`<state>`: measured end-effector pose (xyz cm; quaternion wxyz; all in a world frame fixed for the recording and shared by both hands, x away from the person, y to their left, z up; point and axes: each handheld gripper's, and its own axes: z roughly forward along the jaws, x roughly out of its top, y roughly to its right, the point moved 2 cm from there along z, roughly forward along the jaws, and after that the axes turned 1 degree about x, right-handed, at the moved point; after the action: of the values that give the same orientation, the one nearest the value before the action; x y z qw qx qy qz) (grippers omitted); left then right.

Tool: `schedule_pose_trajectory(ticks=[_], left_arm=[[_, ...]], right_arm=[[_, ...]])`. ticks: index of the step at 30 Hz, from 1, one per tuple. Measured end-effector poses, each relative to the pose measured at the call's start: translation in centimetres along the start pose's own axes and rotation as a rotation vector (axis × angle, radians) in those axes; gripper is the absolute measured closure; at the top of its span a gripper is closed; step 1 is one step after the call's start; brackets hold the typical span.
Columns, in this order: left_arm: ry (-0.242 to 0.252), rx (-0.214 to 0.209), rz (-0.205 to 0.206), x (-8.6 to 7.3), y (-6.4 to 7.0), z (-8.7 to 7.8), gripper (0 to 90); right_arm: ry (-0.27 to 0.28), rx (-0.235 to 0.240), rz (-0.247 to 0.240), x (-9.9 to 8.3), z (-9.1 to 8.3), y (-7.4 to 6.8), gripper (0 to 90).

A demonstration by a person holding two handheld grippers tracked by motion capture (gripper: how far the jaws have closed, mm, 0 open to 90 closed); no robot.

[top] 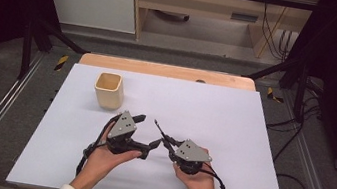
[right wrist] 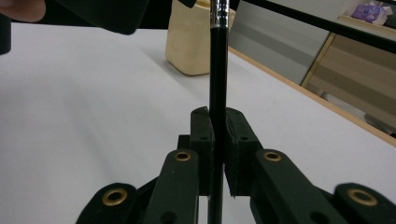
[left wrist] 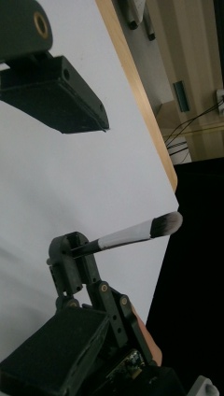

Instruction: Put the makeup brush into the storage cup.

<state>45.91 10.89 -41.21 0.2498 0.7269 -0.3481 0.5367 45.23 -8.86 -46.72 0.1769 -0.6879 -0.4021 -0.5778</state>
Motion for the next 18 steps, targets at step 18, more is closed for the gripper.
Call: schedule_pose_trajectory(ticks=[18], left_arm=[[0.017,-0.007,-0.065,-0.1,1.0,1.2,31.1]], right_arm=[[0.023,0.014,0.090,-0.1,0.2,0.0,83.3]])
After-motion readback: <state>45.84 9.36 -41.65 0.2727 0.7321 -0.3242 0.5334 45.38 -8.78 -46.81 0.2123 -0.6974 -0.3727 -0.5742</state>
